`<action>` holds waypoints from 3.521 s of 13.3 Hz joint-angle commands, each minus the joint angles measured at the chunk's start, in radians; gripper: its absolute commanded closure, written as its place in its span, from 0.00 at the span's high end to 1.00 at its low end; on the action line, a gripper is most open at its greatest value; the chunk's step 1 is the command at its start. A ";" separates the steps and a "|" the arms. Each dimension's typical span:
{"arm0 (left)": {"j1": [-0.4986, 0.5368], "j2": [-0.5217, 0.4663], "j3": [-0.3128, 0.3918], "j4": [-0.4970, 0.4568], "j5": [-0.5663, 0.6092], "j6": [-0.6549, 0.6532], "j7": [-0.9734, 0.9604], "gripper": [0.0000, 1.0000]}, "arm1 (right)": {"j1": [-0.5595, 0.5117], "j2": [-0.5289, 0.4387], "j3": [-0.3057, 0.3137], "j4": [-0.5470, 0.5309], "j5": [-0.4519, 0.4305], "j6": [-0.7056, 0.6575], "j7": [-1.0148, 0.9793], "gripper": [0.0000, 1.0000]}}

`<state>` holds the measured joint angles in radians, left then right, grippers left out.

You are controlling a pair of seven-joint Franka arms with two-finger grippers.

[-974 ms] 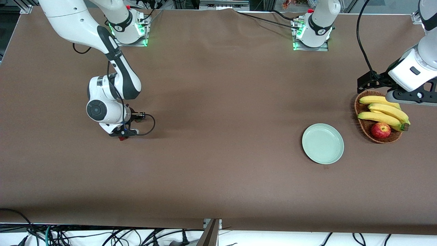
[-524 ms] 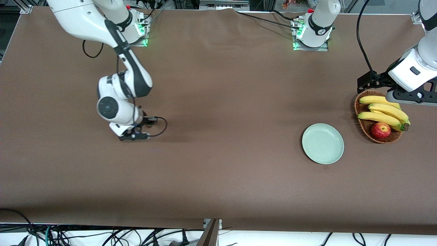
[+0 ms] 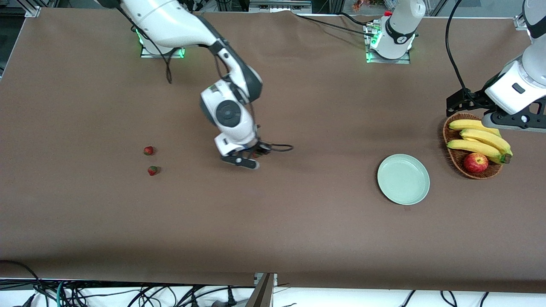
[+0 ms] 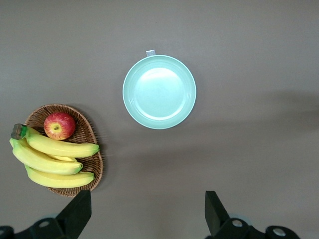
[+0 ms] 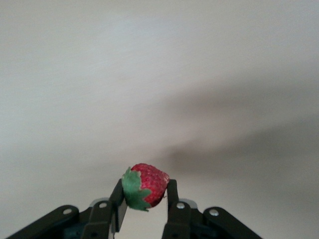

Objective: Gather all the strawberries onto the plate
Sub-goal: 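Carry the strawberry to mid-table and release it from the right gripper, then grasp the strawberry with the left gripper while the right gripper returns, then place the strawberry on the plate while the right gripper grasps another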

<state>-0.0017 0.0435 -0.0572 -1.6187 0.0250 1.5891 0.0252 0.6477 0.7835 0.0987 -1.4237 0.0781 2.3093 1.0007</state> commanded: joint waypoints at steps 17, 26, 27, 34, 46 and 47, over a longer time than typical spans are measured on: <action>-0.006 0.038 -0.007 0.006 -0.075 -0.043 0.025 1.00 | -0.014 0.050 -0.036 0.214 0.014 -0.084 -0.104 1.00; -0.343 0.395 -0.053 -0.020 -0.139 0.288 -0.305 1.00 | -0.339 -0.251 -0.151 -0.196 -0.008 -0.436 -0.906 1.00; -0.377 0.427 -0.053 -0.026 -0.137 0.345 -0.351 1.00 | -0.359 -0.268 -0.183 -0.234 -0.008 -0.441 -0.985 1.00; -0.514 0.550 -0.053 -0.227 0.021 0.804 -0.504 1.00 | -0.387 -0.268 -0.300 -0.449 0.028 -0.340 -1.008 1.00; -0.492 0.523 -0.043 -0.211 0.075 0.720 -0.472 0.17 | -0.389 -0.262 -0.301 -0.577 0.028 -0.128 -1.011 0.31; -0.468 0.489 -0.041 -0.210 0.075 0.663 -0.431 0.18 | -0.389 -0.262 -0.301 -0.575 0.028 -0.129 -1.013 0.16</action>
<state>-0.5075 0.6080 -0.0972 -1.8243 0.0750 2.3487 -0.4522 0.2556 0.5525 -0.1988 -1.9689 0.0880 2.1693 -0.0092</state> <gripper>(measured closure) 0.652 0.269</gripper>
